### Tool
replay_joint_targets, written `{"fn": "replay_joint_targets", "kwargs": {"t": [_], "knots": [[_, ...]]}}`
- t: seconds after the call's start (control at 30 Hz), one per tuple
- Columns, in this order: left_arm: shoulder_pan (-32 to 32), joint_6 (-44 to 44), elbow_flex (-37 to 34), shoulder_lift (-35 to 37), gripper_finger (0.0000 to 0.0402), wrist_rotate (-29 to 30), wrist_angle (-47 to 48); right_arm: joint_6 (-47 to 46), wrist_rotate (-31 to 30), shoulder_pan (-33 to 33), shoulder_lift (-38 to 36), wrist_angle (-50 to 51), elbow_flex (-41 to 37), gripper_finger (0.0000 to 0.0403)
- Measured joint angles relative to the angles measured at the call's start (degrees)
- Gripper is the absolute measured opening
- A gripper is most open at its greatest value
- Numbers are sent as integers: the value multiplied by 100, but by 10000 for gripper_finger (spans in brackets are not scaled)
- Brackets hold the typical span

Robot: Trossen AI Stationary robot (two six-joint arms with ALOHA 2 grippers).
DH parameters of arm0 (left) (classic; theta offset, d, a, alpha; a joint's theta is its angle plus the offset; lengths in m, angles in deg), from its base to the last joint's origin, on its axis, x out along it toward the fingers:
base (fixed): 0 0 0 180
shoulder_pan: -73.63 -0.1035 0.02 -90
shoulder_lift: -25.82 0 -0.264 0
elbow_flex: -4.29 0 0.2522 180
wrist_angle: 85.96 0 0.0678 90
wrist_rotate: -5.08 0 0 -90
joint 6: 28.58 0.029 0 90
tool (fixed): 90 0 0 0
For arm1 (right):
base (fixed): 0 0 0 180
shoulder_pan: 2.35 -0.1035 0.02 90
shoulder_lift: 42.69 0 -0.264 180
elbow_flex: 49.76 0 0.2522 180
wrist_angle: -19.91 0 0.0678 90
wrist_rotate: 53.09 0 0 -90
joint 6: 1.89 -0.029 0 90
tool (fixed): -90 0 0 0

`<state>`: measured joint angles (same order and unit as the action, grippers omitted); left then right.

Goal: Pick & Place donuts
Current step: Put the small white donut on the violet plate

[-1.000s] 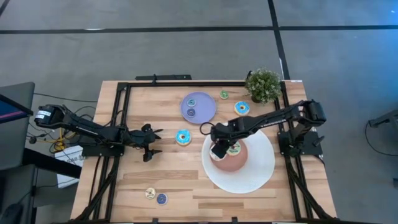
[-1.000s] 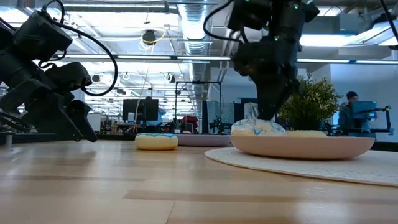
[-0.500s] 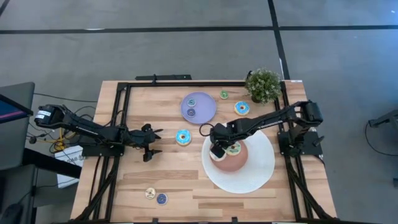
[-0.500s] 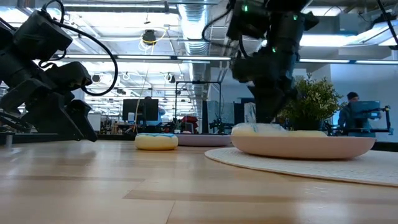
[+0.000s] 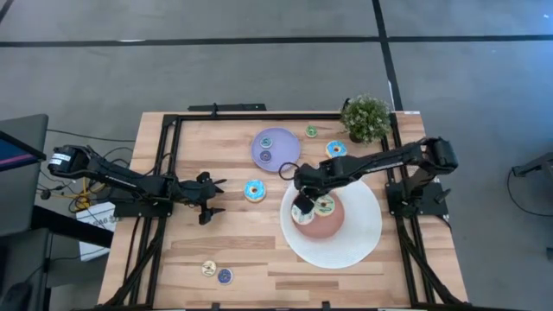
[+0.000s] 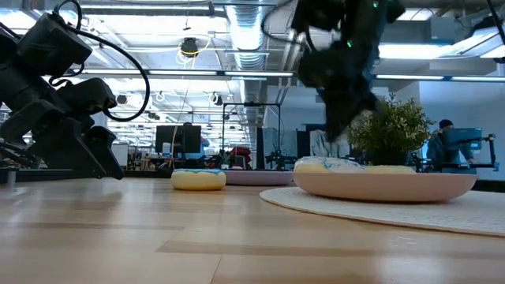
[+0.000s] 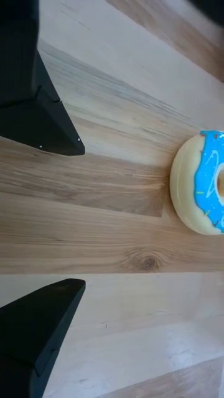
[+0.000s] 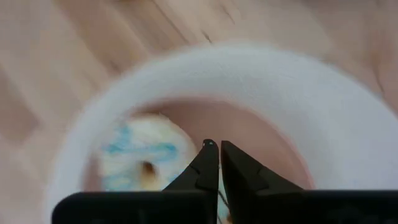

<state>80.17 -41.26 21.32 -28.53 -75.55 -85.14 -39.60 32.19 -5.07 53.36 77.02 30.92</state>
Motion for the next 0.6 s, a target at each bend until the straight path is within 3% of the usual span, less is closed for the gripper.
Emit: {"fn": "replay_joint_targets", "kwargs": {"t": [0.2, 0.37, 0.6], "knots": [[0, -44, 2, -6, 334, 39, -126, 677, 20, -77, -788, 90, -103, 10], [0, -469, 2, 8, 334, 35, -145, 922, -180, -479, -1727, -52, -772, 10], [2, -330, -2, 5, 334, 392, -358, 770, -706, -1060, -3154, -2294, -2806, 10]]}}
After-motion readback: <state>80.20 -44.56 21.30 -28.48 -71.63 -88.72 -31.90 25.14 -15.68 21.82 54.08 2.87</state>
